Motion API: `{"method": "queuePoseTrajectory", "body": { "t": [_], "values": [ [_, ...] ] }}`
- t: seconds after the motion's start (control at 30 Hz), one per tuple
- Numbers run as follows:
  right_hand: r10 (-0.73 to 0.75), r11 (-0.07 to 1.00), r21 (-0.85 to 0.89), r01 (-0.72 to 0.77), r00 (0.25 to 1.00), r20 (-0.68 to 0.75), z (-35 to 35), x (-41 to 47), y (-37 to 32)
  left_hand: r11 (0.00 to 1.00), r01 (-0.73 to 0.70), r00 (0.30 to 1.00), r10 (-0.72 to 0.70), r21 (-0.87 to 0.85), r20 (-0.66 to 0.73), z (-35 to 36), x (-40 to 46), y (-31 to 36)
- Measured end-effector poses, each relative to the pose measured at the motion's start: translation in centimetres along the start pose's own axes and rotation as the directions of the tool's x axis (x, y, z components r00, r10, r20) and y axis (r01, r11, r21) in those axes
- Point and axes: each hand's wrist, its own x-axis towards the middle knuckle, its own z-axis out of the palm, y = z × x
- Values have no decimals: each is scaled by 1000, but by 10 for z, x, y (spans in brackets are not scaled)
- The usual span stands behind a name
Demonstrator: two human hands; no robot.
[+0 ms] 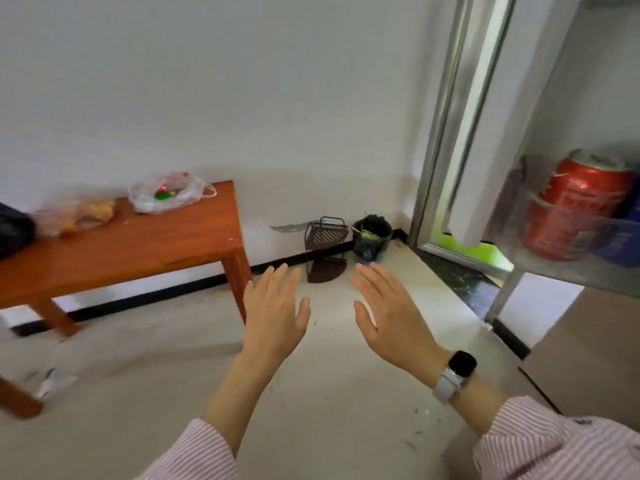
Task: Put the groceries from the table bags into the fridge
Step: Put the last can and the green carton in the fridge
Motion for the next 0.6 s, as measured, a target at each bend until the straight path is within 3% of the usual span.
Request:
{"method": "queuePoseTrajectory", "body": {
  "t": [0.1, 0.33, 0.6],
  "values": [
    [24, 1000, 10, -25, 987, 156, 63, 40, -44, 996, 85, 996, -85, 34, 20, -1, -3, -70],
    [-52, 987, 162, 6, 958, 283, 182, 154, -150, 975, 220, 975, -220, 13, 18, -15, 18, -245],
    [-19, 958, 273, -92, 925, 380, 272, 251, -186, 949, 312, 950, -311, -40, 34, 2, 68, -372]
  ]
}}
